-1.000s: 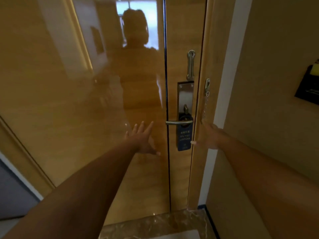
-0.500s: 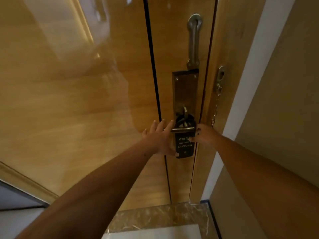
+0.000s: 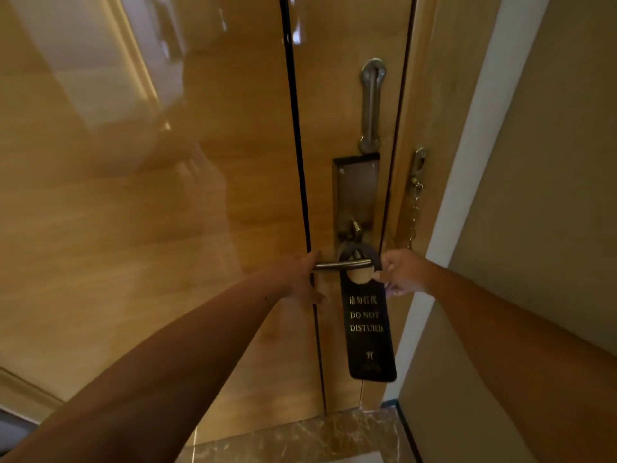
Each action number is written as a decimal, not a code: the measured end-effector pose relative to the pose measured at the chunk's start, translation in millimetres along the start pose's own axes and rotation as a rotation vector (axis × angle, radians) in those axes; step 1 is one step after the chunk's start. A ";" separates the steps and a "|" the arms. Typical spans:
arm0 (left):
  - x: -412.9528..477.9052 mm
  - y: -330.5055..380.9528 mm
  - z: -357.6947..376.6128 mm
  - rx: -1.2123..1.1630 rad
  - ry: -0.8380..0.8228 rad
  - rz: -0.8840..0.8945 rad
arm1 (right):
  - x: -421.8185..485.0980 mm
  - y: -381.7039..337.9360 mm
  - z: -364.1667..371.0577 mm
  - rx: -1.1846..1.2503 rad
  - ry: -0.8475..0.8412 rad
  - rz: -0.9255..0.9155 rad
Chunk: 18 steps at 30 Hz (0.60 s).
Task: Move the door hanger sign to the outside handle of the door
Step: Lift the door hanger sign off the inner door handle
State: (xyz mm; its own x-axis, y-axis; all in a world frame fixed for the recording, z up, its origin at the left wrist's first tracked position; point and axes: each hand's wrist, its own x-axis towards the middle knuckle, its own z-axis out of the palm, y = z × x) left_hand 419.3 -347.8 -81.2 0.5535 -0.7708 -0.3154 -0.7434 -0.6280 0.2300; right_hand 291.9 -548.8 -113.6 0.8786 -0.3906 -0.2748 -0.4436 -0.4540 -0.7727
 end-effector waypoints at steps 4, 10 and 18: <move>-11.4 -29.0 -12.2 -0.019 -0.021 -0.010 | -10.6 -28.8 27.1 -0.070 -0.080 -0.024; -30.7 -72.1 -17.3 -0.050 -0.118 -0.026 | 2.2 -74.0 103.4 -0.043 -0.139 -0.152; -21.7 -61.8 -34.1 -0.200 -0.243 0.096 | -9.1 -42.2 68.4 0.211 -0.214 0.016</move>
State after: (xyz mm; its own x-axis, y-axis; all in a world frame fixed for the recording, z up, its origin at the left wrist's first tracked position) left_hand 466.0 -295.9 -57.1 0.3611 -0.7945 -0.4882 -0.6862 -0.5809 0.4377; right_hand 314.7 -471.3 -117.6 0.8990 -0.2091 -0.3849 -0.4308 -0.2640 -0.8630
